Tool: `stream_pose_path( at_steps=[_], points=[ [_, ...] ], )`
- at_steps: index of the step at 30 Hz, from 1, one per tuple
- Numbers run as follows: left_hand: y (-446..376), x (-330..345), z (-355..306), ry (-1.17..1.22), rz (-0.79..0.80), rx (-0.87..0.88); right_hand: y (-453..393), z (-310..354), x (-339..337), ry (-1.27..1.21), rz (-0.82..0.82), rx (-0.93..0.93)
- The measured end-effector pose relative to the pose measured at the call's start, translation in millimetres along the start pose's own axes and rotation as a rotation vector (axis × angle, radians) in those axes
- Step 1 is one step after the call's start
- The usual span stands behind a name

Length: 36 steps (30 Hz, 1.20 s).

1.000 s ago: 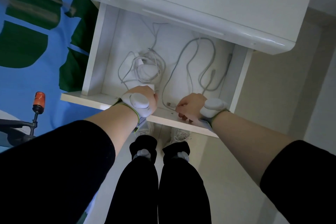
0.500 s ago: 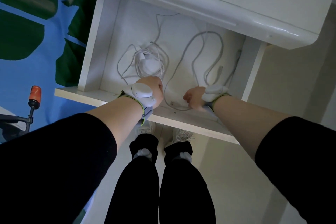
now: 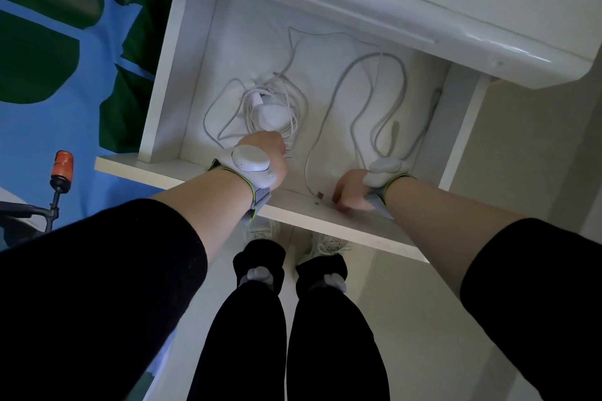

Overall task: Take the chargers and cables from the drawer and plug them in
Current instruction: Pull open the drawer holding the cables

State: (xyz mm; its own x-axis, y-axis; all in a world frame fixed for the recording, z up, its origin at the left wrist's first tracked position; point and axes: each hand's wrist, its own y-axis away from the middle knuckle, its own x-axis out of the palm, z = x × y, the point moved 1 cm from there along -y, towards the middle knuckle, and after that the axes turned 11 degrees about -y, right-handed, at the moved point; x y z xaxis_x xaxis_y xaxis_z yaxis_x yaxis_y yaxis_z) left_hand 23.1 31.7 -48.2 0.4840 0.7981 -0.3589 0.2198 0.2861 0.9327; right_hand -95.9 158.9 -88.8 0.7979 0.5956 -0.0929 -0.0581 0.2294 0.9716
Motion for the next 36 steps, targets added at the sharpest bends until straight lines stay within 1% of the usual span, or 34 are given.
stream_pose_path(
  at_steps=[4,6,8,9,12,13,15,17,19,21,22,25,28,30,32,34,35,36],
  points=[
    [3.1,-0.2,6.4,-0.023,-0.054,0.03,-0.7,-1.7,-0.2,0.068,0.01,-0.043],
    [4.6,-0.8,7.6,0.026,-0.067,0.014,2.0,-0.3,2.4,0.127,0.019,-0.07],
    [8.6,0.5,7.8,0.098,-0.137,0.002,5.9,2.7,3.8,0.102,-0.065,-0.133],
    [12.4,0.6,8.8,0.133,-0.199,-0.009,8.6,6.1,1.7,0.029,-0.11,-0.162],
    [21.2,0.1,12.0,0.293,-0.435,-0.071,10.3,13.0,-10.0,-0.294,-0.231,-0.248],
    [21.1,-1.0,13.6,0.339,-0.482,-0.072,12.6,14.6,-13.8,-0.393,-0.249,-0.269],
    [18.5,-8.1,22.1,0.38,-0.519,-0.049,17.1,21.1,-20.6,-0.556,-0.315,-0.308],
    [14.2,-16.5,31.7,0.404,-0.555,-0.016,18.3,25.7,-25.0,-0.679,-0.419,-0.338],
    [9.0,-24.4,40.7,0.42,-0.678,-0.006,18.2,34.1,-30.0,-0.803,-0.496,-0.385],
    [1.6,-32.4,49.7,0.386,-0.818,-0.019,14.7,42.4,-34.7,-0.863,-0.55,-0.409],
    [-3.5,-36.0,54.2,0.366,-0.844,-0.028,10.9,44.3,-35.7,-0.875,-0.566,-0.409],
    [-14.3,-42.5,62.3,0.308,-0.795,-0.034,0.9,45.7,-33.9,-0.866,-0.597,-0.402],
    [-21.6,-39.9,67.5,0.339,-0.718,-0.06,-11.0,45.6,-26.1,-0.852,-0.633,-0.394],
    [-25.2,-37.1,72.6,0.364,-0.642,-0.065,-17.0,45.1,-21.7,-0.845,-0.643,-0.39],
    [-32.1,-35.0,76.5,0.307,-0.544,-0.086,-22.6,45.4,-18.3,-0.859,-0.631,-0.383],
    [-39.5,-31.0,73.9,0.254,-0.563,-0.123,-24.7,45.2,-16.6,-0.87,-0.639,-0.381],
    [-40.6,-31.2,69.5,0.253,-0.584,-0.137,-24.7,45.5,-16.1,-0.868,-0.652,-0.384],
    [-41.1,-33.1,65.0,0.3,-0.595,-0.167,-24.8,45.9,-15.9,-0.867,-0.666,-0.388]
  ],
)
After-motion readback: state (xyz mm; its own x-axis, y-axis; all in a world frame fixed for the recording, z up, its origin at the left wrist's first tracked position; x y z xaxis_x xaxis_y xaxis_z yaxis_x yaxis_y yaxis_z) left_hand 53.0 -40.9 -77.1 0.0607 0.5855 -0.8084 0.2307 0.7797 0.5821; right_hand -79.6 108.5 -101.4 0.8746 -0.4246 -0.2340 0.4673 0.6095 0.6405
